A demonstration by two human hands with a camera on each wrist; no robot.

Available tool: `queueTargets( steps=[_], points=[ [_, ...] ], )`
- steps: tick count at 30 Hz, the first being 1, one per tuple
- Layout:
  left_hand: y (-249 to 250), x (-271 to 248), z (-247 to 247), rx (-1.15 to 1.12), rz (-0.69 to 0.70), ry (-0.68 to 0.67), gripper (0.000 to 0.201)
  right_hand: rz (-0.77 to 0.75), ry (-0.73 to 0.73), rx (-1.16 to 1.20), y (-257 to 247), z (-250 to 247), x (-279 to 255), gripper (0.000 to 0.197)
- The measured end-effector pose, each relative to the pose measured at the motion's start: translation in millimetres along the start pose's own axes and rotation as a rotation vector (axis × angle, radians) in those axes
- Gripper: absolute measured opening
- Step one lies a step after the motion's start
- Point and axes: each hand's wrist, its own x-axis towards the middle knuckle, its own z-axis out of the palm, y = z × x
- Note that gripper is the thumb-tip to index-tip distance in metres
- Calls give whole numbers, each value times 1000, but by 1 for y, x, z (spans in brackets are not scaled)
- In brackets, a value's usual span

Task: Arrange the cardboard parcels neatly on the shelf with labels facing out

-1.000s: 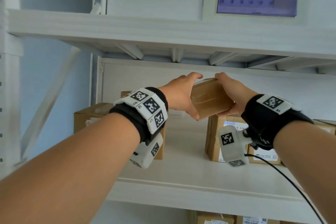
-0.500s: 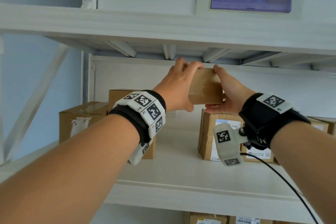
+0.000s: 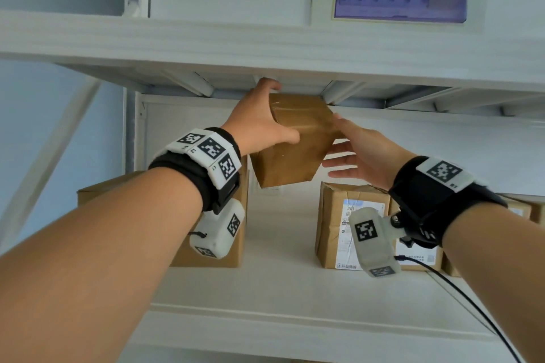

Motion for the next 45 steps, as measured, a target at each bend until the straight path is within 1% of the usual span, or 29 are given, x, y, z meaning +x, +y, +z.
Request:
queueTargets(
  steps=[2,4,6,9,11,14,15,16,17,18,19,20,22,25,27,29,30,31,33,35,37,41,42,45],
  points=[
    [-2,2,1,-36,-57,47,92,-49,-7,-7,0,-1,3,51],
    [-2,2,4,-49,-105,71,94,-91,-33,18,0,1,5,60],
    [1,1,9,-35,-106,54,95,-116,-66,47,-1,5,8,68],
    [6,1,12,-41,-93,17,91,-138,-84,107,-4,9,10,70],
    [10,1,9,-140,-135,-6,76,-149,-60,153,-7,11,9,70],
    [13,0,2,-386,-216,15,32,-157,-46,246,-8,12,8,68],
    [13,-1,1,-436,-233,20,24,-158,-32,259,-8,12,7,64],
    [13,-1,1,-460,-245,8,24,-157,-16,264,-8,11,6,56],
    [11,-2,1,-460,-248,-18,29,-155,7,264,-8,11,5,51],
    [10,-2,2,-441,-238,-51,33,-153,27,260,-8,10,5,52],
    [10,-3,3,-413,-217,-82,35,-151,43,257,-7,9,6,63],
    [10,-4,4,-389,-195,-110,36,-152,59,253,-7,9,7,79],
    [10,-4,4,-397,-173,-146,39,-164,85,245,-5,9,9,105],
    [10,-5,1,-466,-176,-176,42,-174,108,224,-4,9,13,123],
    [8,-6,0,-464,-175,-190,51,-189,128,158,-4,10,14,128],
    [6,-5,1,-382,-154,-194,61,-200,143,81,-5,13,15,126],
    [5,-5,1,-322,-141,-191,64,-205,154,44,-5,13,15,121],
    [4,-4,1,-269,-130,-185,65,-207,169,9,-6,13,14,113],
    [1,-2,0,-205,-122,-168,63,-208,189,-43,-9,9,13,87],
    [-3,2,-1,-168,-139,-146,64,-198,170,-81,-11,3,14,66],
    [-6,4,-2,-135,-153,-145,70,-197,125,-153,-12,-1,15,57],
    [-7,7,-1,-8,-126,-234,85,-254,16,-354,-16,-1,16,47],
    [-6,8,0,-2,-129,-265,87,-272,-11,-409,-17,1,16,49],
    [-6,10,3,-6,-167,-372,96,-306,-79,-590,-19,10,19,73]
  ],
)
